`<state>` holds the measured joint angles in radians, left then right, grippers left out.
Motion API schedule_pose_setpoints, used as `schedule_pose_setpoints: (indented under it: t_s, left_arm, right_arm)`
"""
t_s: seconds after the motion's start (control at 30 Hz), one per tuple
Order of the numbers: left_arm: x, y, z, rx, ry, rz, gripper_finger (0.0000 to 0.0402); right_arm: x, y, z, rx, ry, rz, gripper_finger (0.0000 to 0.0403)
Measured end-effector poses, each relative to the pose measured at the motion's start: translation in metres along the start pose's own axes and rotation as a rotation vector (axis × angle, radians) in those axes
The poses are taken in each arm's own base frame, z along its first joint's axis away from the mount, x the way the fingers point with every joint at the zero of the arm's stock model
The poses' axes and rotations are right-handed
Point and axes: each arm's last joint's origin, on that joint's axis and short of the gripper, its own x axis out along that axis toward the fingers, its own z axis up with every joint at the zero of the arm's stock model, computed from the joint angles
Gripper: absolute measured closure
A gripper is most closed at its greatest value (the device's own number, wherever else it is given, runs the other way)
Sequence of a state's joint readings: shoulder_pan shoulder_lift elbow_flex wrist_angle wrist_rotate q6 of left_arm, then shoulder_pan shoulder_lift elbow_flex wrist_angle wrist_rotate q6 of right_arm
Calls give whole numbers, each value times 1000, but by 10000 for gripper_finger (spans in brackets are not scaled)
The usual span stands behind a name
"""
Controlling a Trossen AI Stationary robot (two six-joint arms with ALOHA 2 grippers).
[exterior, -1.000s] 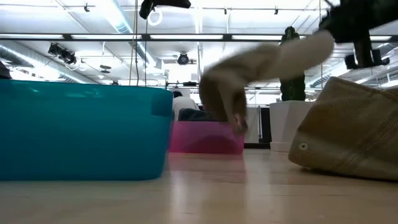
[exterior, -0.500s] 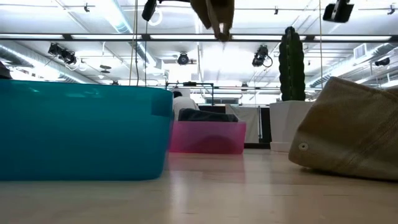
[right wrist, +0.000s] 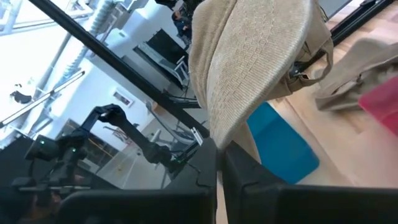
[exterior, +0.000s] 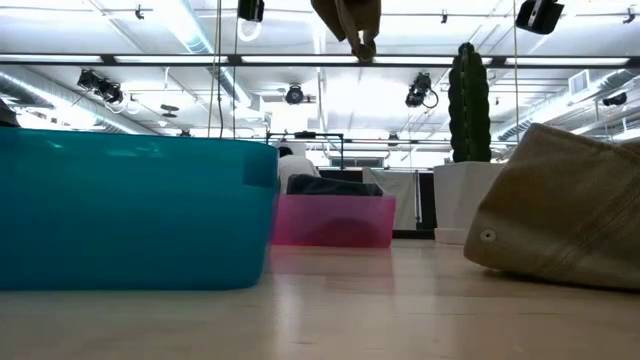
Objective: Pick & Place hat
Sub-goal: Put the middle right brown cap into the blue bin
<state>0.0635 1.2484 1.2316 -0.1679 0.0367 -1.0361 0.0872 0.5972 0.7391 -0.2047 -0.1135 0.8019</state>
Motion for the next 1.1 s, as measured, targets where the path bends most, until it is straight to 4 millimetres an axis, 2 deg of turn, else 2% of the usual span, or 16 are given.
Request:
schedule_pose_setpoints:
  t_s: [0.23, 0.4, 0.83, 1.1]
  left_arm:
    - [0, -1, -2, -3, 12, -7, 214]
    - [5, 3, -5, 8, 27, 25, 171]
    - [30, 17, -14, -4, 94, 74, 161]
    - [30, 22, -10, 17, 88, 98, 161]
  right_arm:
    - [3, -1, 0, -14, 8, -8, 403]
    - [6, -2, -1, -11, 14, -14, 403]
    - [17, -2, 0, 3, 18, -3, 403]
    - [20, 2, 3, -4, 14, 64, 403]
